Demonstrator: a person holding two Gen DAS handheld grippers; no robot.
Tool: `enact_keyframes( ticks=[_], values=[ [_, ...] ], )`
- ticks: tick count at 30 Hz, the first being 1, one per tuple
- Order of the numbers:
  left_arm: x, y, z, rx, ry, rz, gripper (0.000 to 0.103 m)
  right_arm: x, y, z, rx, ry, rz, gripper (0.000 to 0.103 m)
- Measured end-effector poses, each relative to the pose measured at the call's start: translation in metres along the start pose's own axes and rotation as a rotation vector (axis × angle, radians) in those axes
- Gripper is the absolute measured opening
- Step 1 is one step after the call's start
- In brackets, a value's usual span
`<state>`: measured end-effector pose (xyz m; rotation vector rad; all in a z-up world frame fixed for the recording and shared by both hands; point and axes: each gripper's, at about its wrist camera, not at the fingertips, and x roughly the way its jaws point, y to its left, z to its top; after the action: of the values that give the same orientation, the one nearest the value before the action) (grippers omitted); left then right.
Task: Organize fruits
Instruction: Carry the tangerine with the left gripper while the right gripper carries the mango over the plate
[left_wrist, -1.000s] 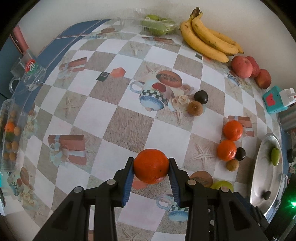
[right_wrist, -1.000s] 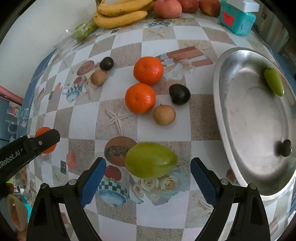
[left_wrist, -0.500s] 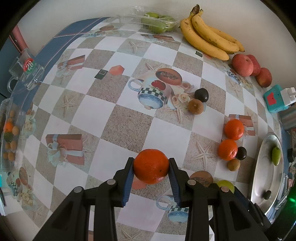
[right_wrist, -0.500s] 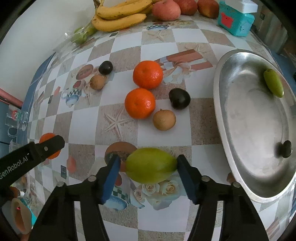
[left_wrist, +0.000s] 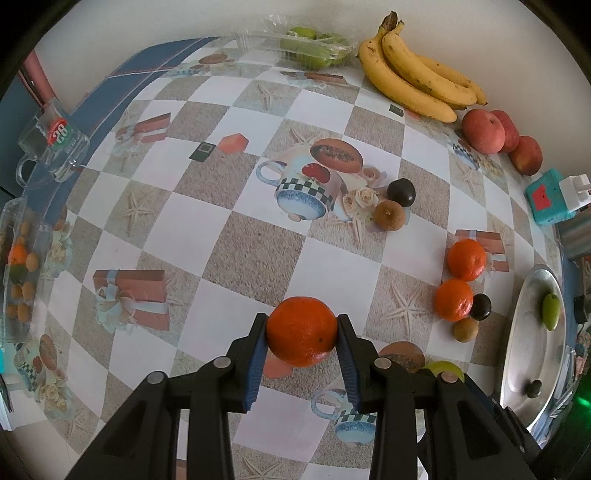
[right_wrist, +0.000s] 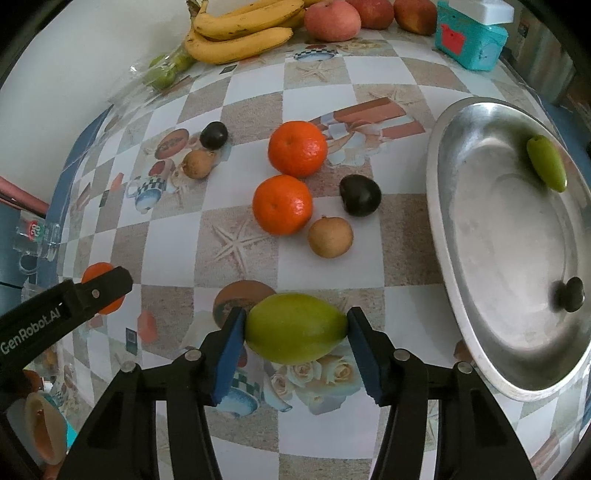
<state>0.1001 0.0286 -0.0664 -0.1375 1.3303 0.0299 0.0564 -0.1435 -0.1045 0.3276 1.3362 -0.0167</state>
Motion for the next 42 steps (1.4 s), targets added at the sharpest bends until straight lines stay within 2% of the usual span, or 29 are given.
enact_keyframes(
  ticks=[9, 18, 24, 28, 36, 42],
  values=[
    [-0.009, 0.0, 0.002, -0.005, -0.031, -0.012, 0.038, -0.016, 0.0, 0.003, 0.01, -0.038, 0.043, 0.057],
    [-0.023, 0.0, 0.005, -0.01, -0.079, -0.014, 0.038, -0.053, -0.008, 0.008, 0.021, -0.132, 0.05, 0.057],
    [-0.023, -0.012, 0.001, 0.03, -0.08, -0.004, 0.038, -0.063, -0.024, 0.009, 0.063, -0.152, 0.033, 0.057],
    [-0.022, -0.022, -0.002, 0.058, -0.081, -0.006, 0.038, -0.073, -0.048, 0.008, 0.127, -0.172, 0.029, 0.057],
    [-0.02, -0.062, -0.016, 0.167, -0.061, -0.076, 0.038, -0.087, -0.1, 0.002, 0.268, -0.198, -0.015, 0.057],
    [-0.027, -0.095, -0.027, 0.26, -0.086, -0.14, 0.038, -0.094, -0.144, -0.005, 0.386, -0.207, -0.045, 0.057]
  ],
)
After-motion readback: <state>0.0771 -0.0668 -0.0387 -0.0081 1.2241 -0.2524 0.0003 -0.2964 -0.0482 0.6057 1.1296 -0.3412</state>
